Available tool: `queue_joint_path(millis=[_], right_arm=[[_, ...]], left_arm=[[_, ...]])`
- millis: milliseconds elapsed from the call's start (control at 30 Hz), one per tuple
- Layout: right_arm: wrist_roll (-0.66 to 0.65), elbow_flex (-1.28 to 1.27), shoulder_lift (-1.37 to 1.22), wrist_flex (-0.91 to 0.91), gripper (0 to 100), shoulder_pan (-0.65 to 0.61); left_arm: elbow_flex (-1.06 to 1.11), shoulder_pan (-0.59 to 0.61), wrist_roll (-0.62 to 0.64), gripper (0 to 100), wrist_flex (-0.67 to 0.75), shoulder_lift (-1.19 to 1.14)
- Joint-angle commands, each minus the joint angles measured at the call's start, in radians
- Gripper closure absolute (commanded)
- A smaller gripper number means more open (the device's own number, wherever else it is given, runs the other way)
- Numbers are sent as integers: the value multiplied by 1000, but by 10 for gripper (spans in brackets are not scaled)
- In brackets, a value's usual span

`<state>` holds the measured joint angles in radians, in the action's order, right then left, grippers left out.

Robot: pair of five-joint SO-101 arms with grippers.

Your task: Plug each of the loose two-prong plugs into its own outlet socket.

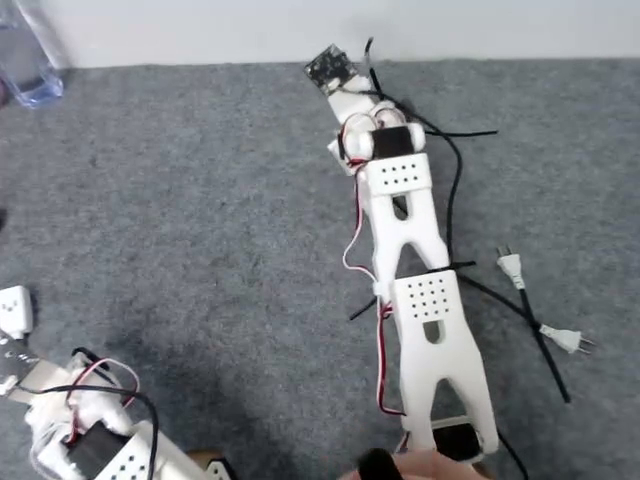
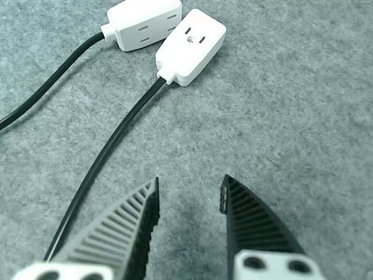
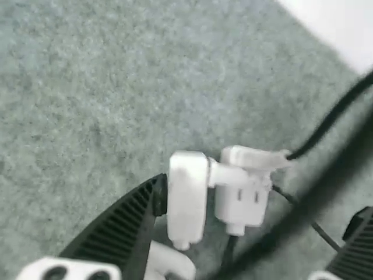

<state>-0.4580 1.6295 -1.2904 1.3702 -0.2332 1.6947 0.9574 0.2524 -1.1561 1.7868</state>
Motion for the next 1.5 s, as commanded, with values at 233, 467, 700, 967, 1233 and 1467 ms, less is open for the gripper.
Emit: queue_joint_path(millis=[233, 467, 700, 967, 1233, 1467], right_arm=[[5, 52, 309, 209, 557, 70], [12, 51, 348, 432, 557, 53], [95, 43, 392, 432, 557, 61], [183, -351, 619, 432, 740, 65], [150, -990, 964, 427, 805, 22], [15, -1387, 1032, 337, 896, 53]], left_arm=[[-10, 0, -8, 833, -2, 3], [-10, -2, -3, 833, -2, 3], [-10, -2, -3, 833, -2, 3], [-10, -2, -3, 833, -2, 3], [-10, -2, -3, 833, -2, 3], [-10, -2, -5, 833, -8, 2]])
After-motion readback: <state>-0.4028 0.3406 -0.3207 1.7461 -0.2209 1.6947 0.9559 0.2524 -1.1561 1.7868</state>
